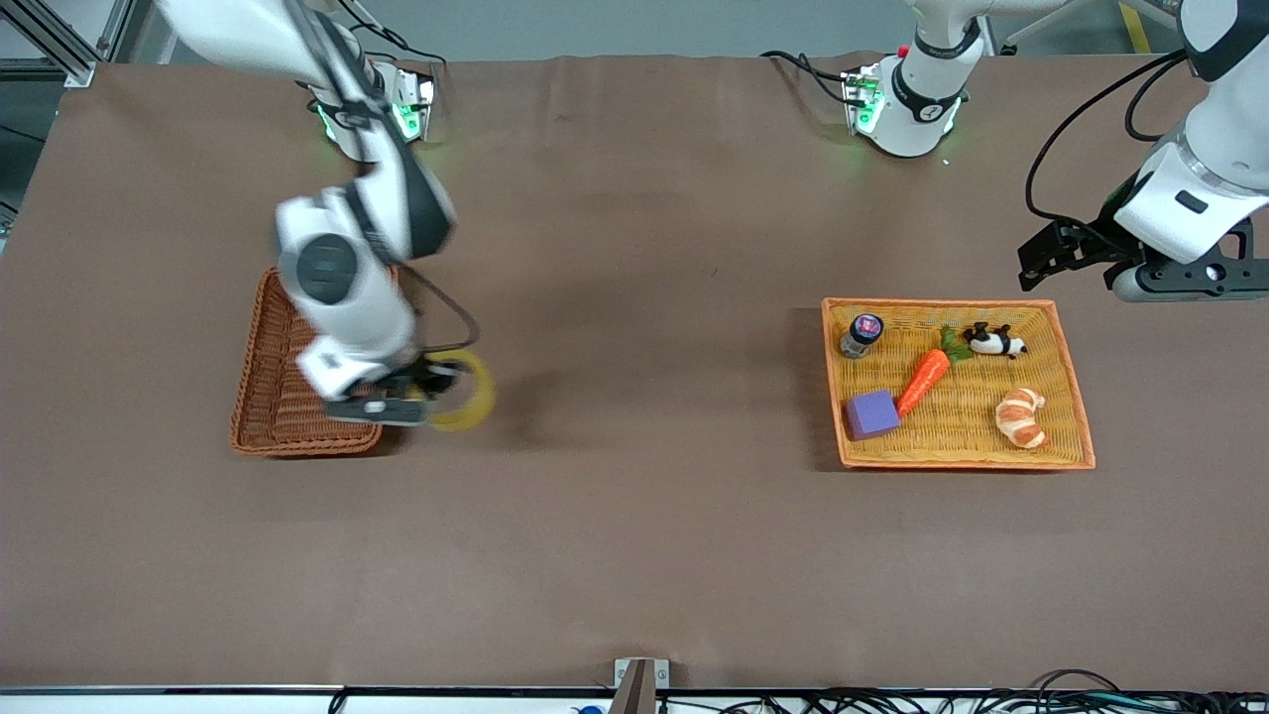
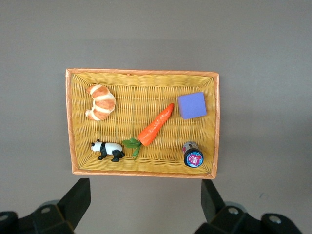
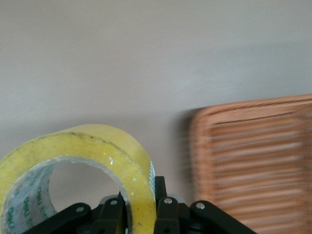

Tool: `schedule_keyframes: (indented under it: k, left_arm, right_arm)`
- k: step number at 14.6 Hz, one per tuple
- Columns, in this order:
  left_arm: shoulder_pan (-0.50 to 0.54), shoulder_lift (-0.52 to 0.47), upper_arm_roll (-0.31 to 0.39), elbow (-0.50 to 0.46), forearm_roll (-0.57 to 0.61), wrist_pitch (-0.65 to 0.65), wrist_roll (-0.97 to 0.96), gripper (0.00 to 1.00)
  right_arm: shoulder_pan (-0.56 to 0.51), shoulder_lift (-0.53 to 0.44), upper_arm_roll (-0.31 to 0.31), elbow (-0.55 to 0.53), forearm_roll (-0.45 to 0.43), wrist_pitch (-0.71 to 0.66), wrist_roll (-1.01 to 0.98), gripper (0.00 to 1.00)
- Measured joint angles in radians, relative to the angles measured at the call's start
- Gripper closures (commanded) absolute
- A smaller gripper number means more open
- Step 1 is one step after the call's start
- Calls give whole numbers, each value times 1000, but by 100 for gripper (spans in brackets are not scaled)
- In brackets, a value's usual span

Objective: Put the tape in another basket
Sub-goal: 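Lower the tape roll into the wicker basket with the right gripper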

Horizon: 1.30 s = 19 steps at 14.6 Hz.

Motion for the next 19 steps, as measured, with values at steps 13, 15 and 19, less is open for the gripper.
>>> schedule_keyframes:
  k: [13,15,19]
  left_arm:
    - [3,29,-2,0,-32,47,-4,0]
    - [4,32,-2,0,-32,47,-4,0]
    - [4,39,-2,0,-32,51,-4,0]
  right_arm:
    - [-325,-186,8,-514,-4,358,-416,98]
    - [-325,-185,11,-544,-4,404,-416,97]
    - [-336,-169,10,-557,-5,439,-418,96]
